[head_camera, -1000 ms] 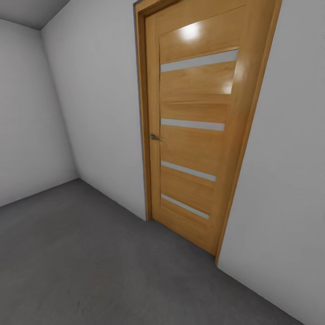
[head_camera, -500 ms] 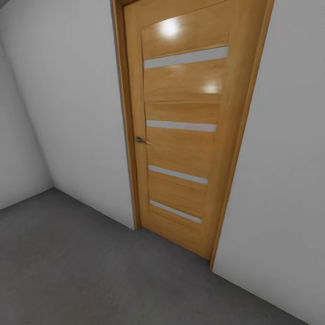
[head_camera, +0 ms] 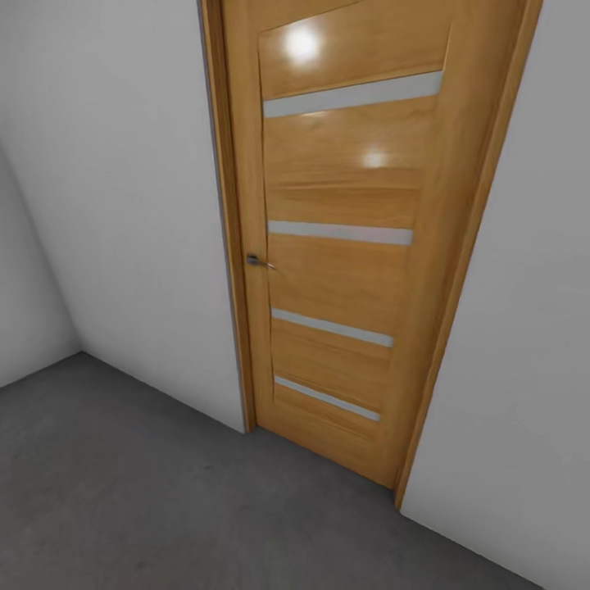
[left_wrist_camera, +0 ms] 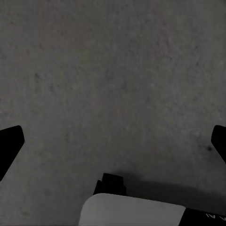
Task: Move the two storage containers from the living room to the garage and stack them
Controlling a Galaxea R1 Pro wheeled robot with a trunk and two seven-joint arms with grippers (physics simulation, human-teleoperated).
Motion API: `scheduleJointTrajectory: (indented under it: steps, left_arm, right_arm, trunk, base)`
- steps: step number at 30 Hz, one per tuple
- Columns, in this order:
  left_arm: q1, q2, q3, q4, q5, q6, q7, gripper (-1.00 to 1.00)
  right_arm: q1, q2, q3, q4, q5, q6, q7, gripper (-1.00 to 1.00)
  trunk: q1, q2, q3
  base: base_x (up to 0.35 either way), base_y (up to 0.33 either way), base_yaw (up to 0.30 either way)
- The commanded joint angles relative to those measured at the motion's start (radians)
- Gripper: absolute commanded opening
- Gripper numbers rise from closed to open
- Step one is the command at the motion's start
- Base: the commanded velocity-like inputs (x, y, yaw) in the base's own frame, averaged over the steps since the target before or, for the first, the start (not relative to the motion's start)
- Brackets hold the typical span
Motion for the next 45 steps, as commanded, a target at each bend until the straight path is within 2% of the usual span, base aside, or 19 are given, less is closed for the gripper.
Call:
scheduleJointTrajectory:
  steps: [1, 17, 45]
  left_arm:
    - [0.000, -0.001, 0.002, -0.003, -0.001, 0.007, 0.001, 1.00]
    - [0.000, -0.001, 0.002, -0.003, -0.001, 0.007, 0.001, 1.00]
    - [0.000, -0.001, 0.002, -0.003, -0.001, 0.007, 0.001, 1.00]
  right_arm:
    - [0.000, 0.000, 0.000, 0.000, 0.000, -0.002, 0.001, 1.00]
    - [0.000, 0.000, -0.001, 0.001, 0.000, -0.002, 0.001, 1.00]
    - [0.000, 0.000, 0.000, 0.000, 0.001, -0.002, 0.001, 1.00]
  trunk:
    - [0.001, 0.000, -0.001]
    - [0.001, 0.000, -0.001]
    - [0.001, 0.000, -0.001]
  base:
    - [0.274, 0.222, -0.001]
    - [0.274, 0.221, -0.021]
    - [0.273, 0.221, -0.266]
